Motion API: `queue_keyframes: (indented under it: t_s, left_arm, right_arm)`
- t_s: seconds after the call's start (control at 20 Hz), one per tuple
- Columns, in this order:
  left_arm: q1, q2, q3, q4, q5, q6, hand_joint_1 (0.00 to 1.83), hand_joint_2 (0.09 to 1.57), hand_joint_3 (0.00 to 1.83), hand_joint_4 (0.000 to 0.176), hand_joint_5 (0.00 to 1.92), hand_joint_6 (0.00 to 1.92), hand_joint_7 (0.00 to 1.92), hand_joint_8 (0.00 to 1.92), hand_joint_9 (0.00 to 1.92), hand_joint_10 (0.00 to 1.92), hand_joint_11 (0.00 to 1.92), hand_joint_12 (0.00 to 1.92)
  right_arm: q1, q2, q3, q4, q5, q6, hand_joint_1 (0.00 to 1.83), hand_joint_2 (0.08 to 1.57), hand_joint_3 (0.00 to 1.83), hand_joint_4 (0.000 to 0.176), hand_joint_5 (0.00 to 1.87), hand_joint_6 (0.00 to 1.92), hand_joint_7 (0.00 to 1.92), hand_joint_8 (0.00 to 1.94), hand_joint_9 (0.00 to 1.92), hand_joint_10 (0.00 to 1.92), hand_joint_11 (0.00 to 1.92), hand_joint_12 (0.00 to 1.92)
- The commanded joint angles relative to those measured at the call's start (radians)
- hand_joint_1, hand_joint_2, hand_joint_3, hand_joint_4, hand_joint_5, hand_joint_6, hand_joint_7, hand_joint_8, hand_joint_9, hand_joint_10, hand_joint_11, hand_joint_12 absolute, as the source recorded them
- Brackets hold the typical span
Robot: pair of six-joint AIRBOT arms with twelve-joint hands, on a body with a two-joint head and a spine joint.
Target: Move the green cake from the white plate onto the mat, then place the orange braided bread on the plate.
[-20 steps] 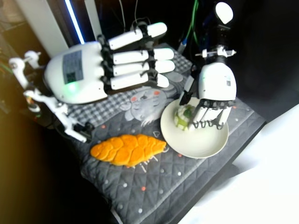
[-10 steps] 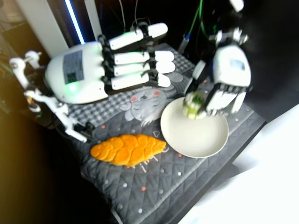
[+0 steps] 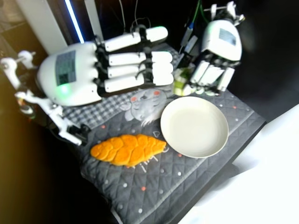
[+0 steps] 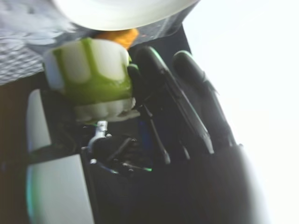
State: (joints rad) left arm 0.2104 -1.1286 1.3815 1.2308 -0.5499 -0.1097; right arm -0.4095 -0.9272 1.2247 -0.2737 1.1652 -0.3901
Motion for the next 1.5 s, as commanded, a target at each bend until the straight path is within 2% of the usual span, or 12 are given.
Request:
queue_keyframes:
  t_s: [0.0,0.05,0.15,0.2,0.35,0.4,0.7,0.85,0.95,1.1,1.4,1.45]
  left_arm:
    - [-0.006,0.017,-0.007,-0.059,-0.086,-0.008,1.25,1.03,0.00,0.036,1.17,0.65,1.18,0.68,1.18,0.16,0.72,1.40]
    - [0.005,0.030,-0.022,-0.062,-0.105,-0.008,1.26,1.02,0.00,0.028,1.20,0.58,1.22,0.64,1.13,0.42,0.75,1.43]
    - [0.033,0.065,-0.060,-0.078,-0.127,0.009,1.27,1.00,0.00,0.000,1.37,0.21,1.22,0.68,1.04,0.74,0.67,1.46]
    - [0.039,0.075,-0.071,-0.080,-0.129,0.020,1.26,1.03,0.00,0.000,1.42,0.12,1.06,0.94,0.81,1.12,0.53,1.70]
    - [0.048,0.088,-0.093,-0.076,-0.112,0.053,1.27,1.06,0.00,0.000,1.43,0.06,0.94,1.14,0.67,1.30,0.39,1.85]
    - [0.048,0.088,-0.094,-0.068,-0.104,0.055,1.27,1.05,0.00,0.000,1.43,0.07,0.98,1.06,0.68,1.35,0.36,1.92]
    - [0.080,0.082,-0.095,-0.034,-0.059,0.050,1.27,1.02,0.00,0.000,1.44,0.13,1.06,0.86,0.70,1.27,0.31,1.91]
    - [0.101,0.074,-0.094,-0.028,-0.046,0.048,1.26,1.03,0.00,0.000,1.30,0.47,1.11,0.74,0.77,1.06,0.37,1.76]
    - [0.112,0.069,-0.091,-0.028,-0.043,0.043,1.26,1.03,0.00,0.018,1.24,0.56,1.12,0.73,0.85,0.82,0.42,1.62]
    - [0.129,0.063,-0.082,-0.029,-0.041,0.026,1.24,1.06,0.00,0.035,1.15,0.72,1.06,0.83,0.84,0.69,0.40,1.46]
    - [0.144,0.058,-0.066,-0.037,-0.033,0.007,1.24,1.06,0.00,0.048,1.09,0.80,1.10,0.78,0.90,0.54,0.40,1.46]
    - [0.146,0.059,-0.065,-0.041,-0.034,0.007,1.05,0.85,0.00,0.000,0.76,0.12,0.83,0.14,0.74,0.54,0.31,1.58]
  right_arm:
    - [0.010,0.016,0.003,0.050,0.113,0.003,0.29,0.86,0.00,0.139,0.00,0.00,0.12,0.00,0.21,0.01,0.00,0.50]
    - [0.010,0.019,0.002,0.051,0.113,0.003,0.29,0.88,0.00,0.152,0.00,0.00,0.12,0.00,0.19,0.00,0.00,0.54]
    - [0.010,0.024,0.000,0.051,0.113,0.003,0.28,0.92,0.01,0.152,0.00,0.00,0.09,0.00,0.18,0.00,0.00,0.58]
    - [0.010,0.026,-0.001,0.052,0.113,0.003,0.28,0.97,0.01,0.138,0.00,0.00,0.05,0.00,0.17,0.00,0.00,0.49]
    - [0.010,0.026,-0.002,0.054,0.113,0.003,0.33,0.96,0.00,0.128,0.00,0.00,0.11,0.01,0.14,0.00,0.00,0.46]
    - [0.010,0.026,-0.002,0.054,0.113,0.003,0.37,0.98,0.00,0.104,0.00,0.00,0.12,0.00,0.10,0.00,0.00,0.40]
    - [0.010,0.022,-0.003,0.053,0.113,0.003,0.31,0.95,0.00,0.095,0.00,0.00,0.18,0.01,0.13,0.01,0.00,0.60]
    - [0.010,0.020,-0.004,0.053,0.113,0.003,0.37,0.95,0.00,0.098,0.00,0.00,0.20,0.00,0.14,0.00,0.00,0.60]
    - [0.010,0.018,-0.004,0.052,0.113,0.003,0.40,0.95,0.00,0.108,0.00,0.00,0.20,0.00,0.13,0.00,0.00,0.50]
    - [0.010,0.015,-0.004,0.052,0.113,0.003,0.42,0.97,0.00,0.120,0.00,0.00,0.16,0.00,0.13,0.00,0.00,0.55]
    - [0.010,0.014,-0.004,0.051,0.112,0.003,0.41,1.00,0.01,0.124,0.00,0.00,0.08,0.00,0.13,0.00,0.00,0.57]
    - [0.010,0.014,-0.004,0.051,0.112,0.003,0.41,0.98,0.00,0.122,0.00,0.00,0.09,0.00,0.12,0.00,0.00,0.54]
